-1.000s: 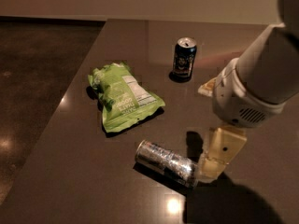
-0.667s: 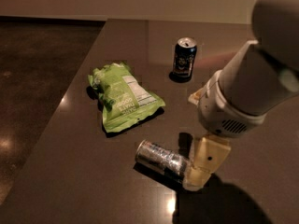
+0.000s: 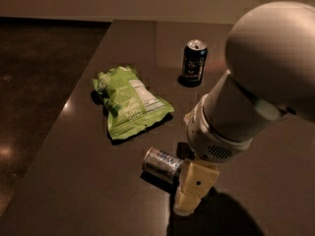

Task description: Pick redbull can

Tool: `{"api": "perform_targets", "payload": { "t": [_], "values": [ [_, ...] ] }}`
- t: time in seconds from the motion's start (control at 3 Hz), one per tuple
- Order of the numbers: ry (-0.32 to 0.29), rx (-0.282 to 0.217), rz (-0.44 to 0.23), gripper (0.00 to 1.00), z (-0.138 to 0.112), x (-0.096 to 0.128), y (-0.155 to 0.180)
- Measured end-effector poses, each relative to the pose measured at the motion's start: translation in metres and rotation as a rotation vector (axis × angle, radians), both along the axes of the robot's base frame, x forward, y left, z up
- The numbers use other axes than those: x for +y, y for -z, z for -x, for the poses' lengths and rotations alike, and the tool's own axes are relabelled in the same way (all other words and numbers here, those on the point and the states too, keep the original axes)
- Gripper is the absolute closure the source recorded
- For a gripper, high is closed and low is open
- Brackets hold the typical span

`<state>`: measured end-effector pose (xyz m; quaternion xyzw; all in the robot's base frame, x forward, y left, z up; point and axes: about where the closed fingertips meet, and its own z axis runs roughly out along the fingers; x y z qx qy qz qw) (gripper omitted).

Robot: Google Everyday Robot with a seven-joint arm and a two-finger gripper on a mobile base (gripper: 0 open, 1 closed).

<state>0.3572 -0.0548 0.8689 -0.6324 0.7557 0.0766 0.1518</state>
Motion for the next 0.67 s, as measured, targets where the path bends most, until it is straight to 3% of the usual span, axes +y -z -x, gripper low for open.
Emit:
{"api": "perform_targets", "payload": {
  "t": [0.33, 0.67],
  "values": [
    [-0.003, 0.01, 0.031, 0.0, 0.0016, 0.0075, 0.0137],
    [-0.009, 0.016, 0.059, 0.18, 0.0019, 0.012, 0.0223]
  ]
}}
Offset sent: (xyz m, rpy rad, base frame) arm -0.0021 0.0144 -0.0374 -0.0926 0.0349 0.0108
